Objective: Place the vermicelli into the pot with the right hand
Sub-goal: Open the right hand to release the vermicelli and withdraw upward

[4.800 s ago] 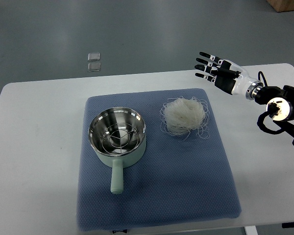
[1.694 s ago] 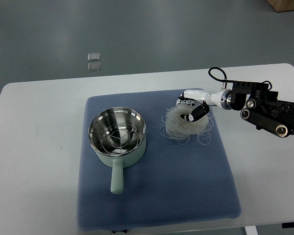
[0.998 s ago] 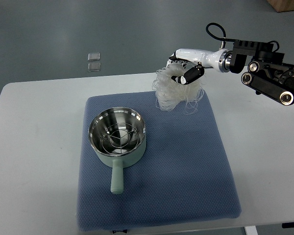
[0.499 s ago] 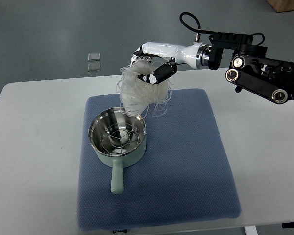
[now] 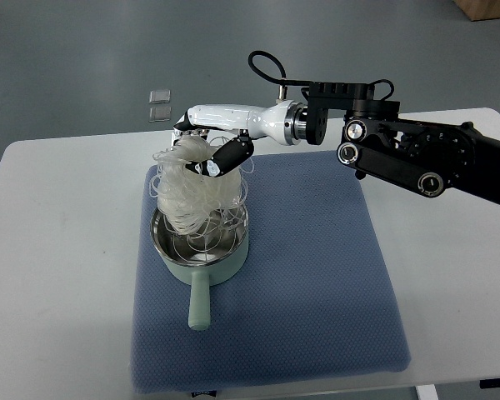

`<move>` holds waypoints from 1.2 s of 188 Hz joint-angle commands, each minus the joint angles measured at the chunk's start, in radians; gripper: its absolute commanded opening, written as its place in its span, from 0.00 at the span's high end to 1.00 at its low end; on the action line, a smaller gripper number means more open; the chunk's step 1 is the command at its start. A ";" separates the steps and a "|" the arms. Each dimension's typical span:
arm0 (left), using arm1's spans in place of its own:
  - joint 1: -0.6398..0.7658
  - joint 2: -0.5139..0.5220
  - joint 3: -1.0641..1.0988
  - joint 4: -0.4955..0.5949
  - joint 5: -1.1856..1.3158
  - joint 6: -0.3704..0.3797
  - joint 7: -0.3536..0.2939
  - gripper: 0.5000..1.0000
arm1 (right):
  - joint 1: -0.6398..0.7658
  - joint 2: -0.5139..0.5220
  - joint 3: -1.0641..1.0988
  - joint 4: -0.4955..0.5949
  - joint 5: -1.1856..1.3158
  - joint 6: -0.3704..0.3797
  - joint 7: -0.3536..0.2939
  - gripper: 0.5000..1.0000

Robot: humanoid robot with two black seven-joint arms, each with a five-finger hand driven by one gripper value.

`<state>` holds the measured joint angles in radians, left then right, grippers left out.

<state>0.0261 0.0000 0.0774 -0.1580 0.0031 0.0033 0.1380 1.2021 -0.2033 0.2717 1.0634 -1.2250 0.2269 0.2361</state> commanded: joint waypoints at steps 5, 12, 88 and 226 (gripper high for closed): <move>0.000 0.000 0.001 0.000 0.000 0.001 0.000 0.00 | -0.007 0.013 -0.026 -0.008 -0.001 0.002 -0.004 1.00; 0.000 0.000 -0.001 0.000 0.000 0.001 0.000 0.00 | -0.012 0.012 -0.032 -0.010 0.001 0.000 -0.004 1.00; 0.000 0.000 0.001 0.000 0.000 0.000 0.000 0.00 | -0.029 0.005 -0.023 -0.011 0.067 0.008 -0.006 0.22; 0.000 0.000 -0.001 0.000 0.000 0.001 0.000 0.00 | -0.397 -0.120 0.297 -0.042 0.361 -0.008 -0.011 0.16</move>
<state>0.0261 0.0000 0.0773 -0.1580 0.0031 0.0037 0.1380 0.8932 -0.3134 0.5306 1.0261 -0.9499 0.2236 0.2254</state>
